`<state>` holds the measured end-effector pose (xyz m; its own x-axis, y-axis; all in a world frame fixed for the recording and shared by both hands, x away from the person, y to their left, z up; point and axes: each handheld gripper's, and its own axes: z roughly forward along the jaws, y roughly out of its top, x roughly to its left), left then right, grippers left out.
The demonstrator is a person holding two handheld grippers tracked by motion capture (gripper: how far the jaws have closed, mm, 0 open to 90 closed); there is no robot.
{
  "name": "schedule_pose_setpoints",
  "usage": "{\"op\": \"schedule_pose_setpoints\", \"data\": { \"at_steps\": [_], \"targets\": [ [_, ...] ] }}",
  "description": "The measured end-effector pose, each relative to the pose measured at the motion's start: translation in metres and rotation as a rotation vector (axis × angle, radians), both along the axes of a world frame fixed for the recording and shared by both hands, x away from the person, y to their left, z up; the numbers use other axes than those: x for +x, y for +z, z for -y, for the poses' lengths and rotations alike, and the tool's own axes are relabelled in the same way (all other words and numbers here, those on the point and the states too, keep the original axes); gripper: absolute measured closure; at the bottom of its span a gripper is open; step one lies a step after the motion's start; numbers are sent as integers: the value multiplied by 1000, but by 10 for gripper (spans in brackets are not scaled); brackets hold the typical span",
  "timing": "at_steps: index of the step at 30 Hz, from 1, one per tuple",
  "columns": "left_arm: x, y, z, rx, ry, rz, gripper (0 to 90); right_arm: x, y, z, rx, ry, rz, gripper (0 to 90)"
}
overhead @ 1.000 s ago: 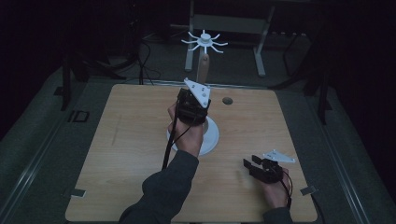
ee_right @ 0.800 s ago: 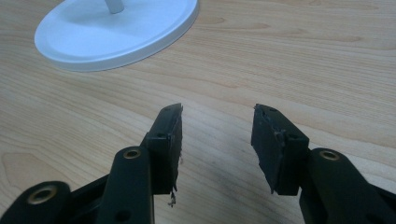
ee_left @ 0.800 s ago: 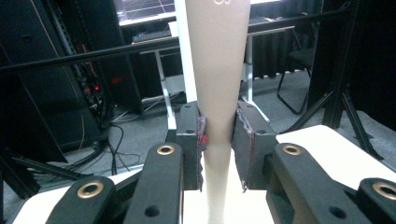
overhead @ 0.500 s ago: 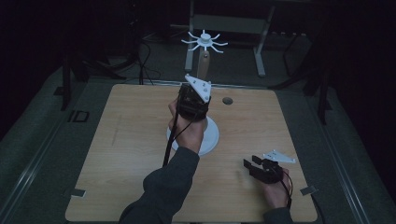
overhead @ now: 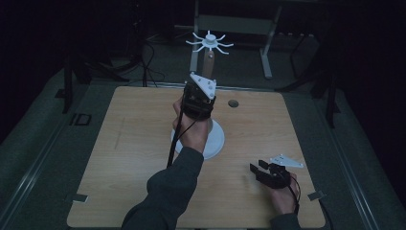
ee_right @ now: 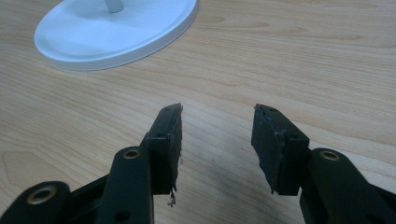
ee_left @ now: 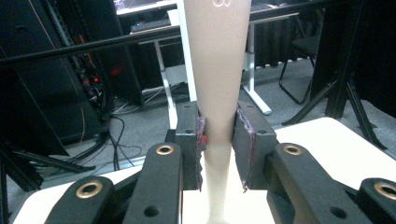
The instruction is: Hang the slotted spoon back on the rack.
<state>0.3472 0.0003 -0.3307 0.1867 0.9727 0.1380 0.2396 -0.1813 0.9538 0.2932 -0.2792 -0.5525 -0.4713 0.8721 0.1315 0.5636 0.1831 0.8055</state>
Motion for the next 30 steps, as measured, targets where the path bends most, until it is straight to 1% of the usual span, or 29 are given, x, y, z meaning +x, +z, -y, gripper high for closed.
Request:
{"op": "schedule_pose_setpoints", "data": {
  "at_steps": [2, 5, 8, 19, 21, 30],
  "targets": [
    [0, -1, -1, -6, -6, 3, 723, 0, 0, 0, 0, 1, 0, 525],
    [0, -1, -1, -1, -12, 7, 711, 0, 0, 0, -2, 2, -1, 524],
    [-2, -1, -1, -6, -23, 12, 684, 0, 0, 0, -2, 1, 0, 524],
    [-11, 0, -1, -25, -74, 36, 587, 0, 0, 0, -4, 1, 1, 523],
    [-15, 1, 0, -22, -83, 45, 579, -1, 0, 0, -2, -2, -2, 522],
    [-23, -2, -1, -16, -112, 39, 571, -1, 0, 0, -7, -5, -3, 521]
  ]
}}
